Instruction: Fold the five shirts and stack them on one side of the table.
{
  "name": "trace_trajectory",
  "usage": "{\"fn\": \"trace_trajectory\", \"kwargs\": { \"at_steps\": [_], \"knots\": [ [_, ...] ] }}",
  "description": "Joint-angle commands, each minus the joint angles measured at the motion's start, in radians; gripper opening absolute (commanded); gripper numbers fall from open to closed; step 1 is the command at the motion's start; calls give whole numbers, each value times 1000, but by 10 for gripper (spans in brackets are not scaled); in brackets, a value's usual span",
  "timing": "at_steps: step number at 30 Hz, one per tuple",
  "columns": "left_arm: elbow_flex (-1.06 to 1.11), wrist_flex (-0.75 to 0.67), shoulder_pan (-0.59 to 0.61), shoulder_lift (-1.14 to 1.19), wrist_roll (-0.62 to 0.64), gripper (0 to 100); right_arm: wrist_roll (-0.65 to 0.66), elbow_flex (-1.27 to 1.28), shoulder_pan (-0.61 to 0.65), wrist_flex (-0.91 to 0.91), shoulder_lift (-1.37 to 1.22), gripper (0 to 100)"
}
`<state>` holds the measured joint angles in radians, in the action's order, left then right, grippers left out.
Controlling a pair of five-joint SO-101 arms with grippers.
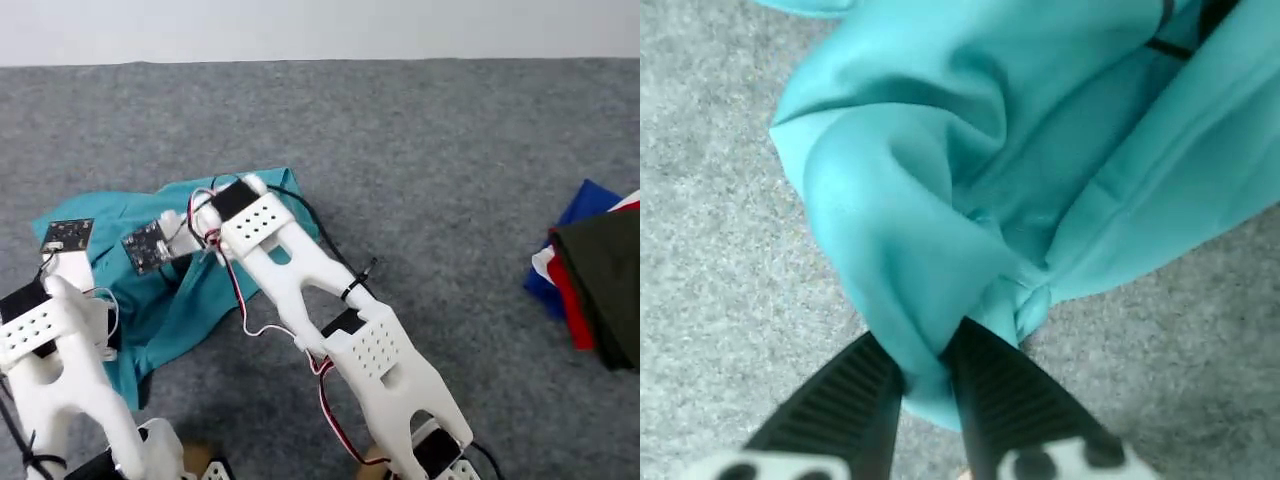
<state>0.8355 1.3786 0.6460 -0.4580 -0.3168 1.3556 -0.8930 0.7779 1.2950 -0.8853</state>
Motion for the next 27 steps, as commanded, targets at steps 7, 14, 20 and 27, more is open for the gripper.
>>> {"fn": "trace_trajectory", "kwargs": {
  "at_steps": [7, 14, 20, 27],
  "knots": [
    [-137, 64, 0, -31, 0, 2, -9, -336, -107, 298, 142, 10],
    [-288, 160, 0, -31, 3, 2, -23, -563, -197, 499, 157, 10],
    [-429, 238, 0, -31, 5, 2, -29, -680, -274, 498, 159, 10],
    [-550, 267, -3, -31, 5, 2, -71, -692, -288, 501, 170, 10]
  ]
}}
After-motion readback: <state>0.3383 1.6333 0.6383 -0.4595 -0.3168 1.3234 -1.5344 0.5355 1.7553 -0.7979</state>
